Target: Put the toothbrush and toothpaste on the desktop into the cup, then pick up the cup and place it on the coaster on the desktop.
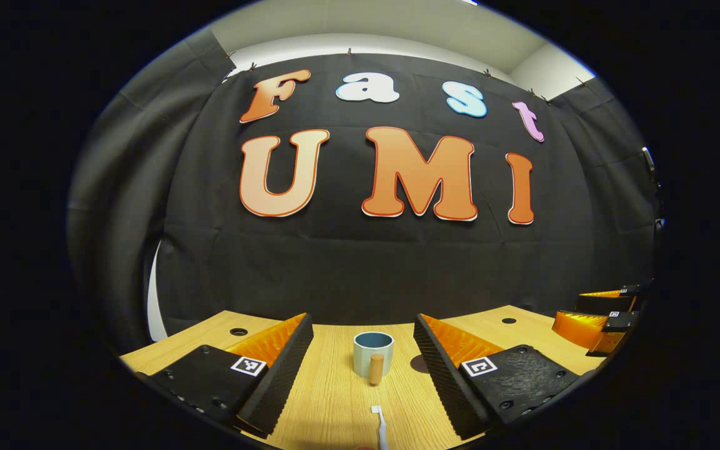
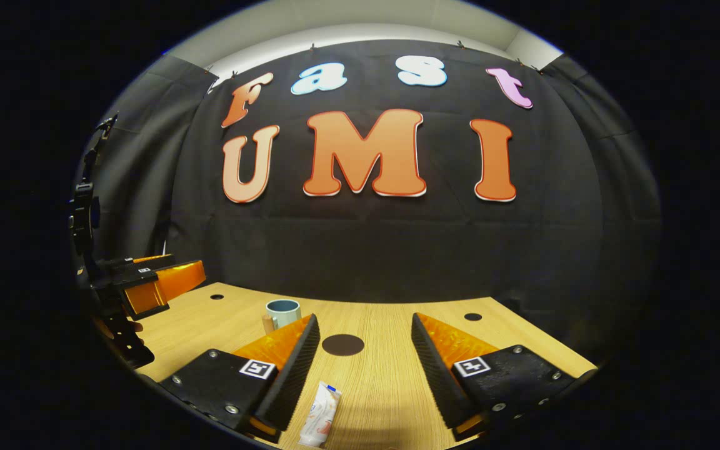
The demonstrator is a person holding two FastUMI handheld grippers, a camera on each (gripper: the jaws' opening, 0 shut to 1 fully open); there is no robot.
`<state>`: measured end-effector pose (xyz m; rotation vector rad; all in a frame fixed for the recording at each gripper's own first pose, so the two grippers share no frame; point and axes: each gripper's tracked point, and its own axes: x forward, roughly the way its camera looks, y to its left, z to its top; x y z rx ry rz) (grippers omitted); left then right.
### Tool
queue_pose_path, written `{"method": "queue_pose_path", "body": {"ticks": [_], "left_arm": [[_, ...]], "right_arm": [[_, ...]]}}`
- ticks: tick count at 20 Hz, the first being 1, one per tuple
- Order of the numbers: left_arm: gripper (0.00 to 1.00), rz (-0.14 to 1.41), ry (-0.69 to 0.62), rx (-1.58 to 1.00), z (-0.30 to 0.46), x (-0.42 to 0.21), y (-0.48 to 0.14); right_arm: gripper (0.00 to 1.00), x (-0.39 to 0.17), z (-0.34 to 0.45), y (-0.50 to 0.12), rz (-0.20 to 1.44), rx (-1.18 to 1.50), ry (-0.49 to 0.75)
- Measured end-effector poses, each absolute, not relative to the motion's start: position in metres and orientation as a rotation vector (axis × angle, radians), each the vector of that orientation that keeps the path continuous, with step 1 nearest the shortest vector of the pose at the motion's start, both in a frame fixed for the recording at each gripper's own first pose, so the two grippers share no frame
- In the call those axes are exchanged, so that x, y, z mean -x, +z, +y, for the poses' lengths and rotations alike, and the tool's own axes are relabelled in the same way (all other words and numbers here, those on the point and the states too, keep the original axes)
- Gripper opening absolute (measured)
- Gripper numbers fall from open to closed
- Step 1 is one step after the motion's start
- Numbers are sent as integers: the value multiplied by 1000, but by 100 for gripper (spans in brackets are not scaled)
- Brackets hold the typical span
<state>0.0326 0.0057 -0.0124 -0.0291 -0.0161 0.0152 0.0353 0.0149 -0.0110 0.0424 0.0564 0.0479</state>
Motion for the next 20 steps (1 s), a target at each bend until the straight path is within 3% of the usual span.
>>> {"method": "queue_pose_path", "body": {"ticks": [1, 5, 6, 10, 13, 20], "left_arm": [[97, -1, 10, 34, 4, -34, -17], [98, 78, 5, 48, 4, -38, -43], [98, 104, 2, 51, 3, -38, -53], [98, 242, 9, 5, 0, -37, -95], [98, 301, -12, -27, -9, -35, -115], [98, 446, -36, -73, -22, -27, -172]], "right_arm": [[81, -37, 19, -17, 79, -49, 58], [67, -39, 31, -44, 158, -59, 92], [72, -40, 33, -50, 177, -56, 98], [73, -43, 36, -80, 255, -49, 111], [82, -46, 39, -100, 313, -73, 122], [83, -53, 49, -151, 471, -45, 133]]}}
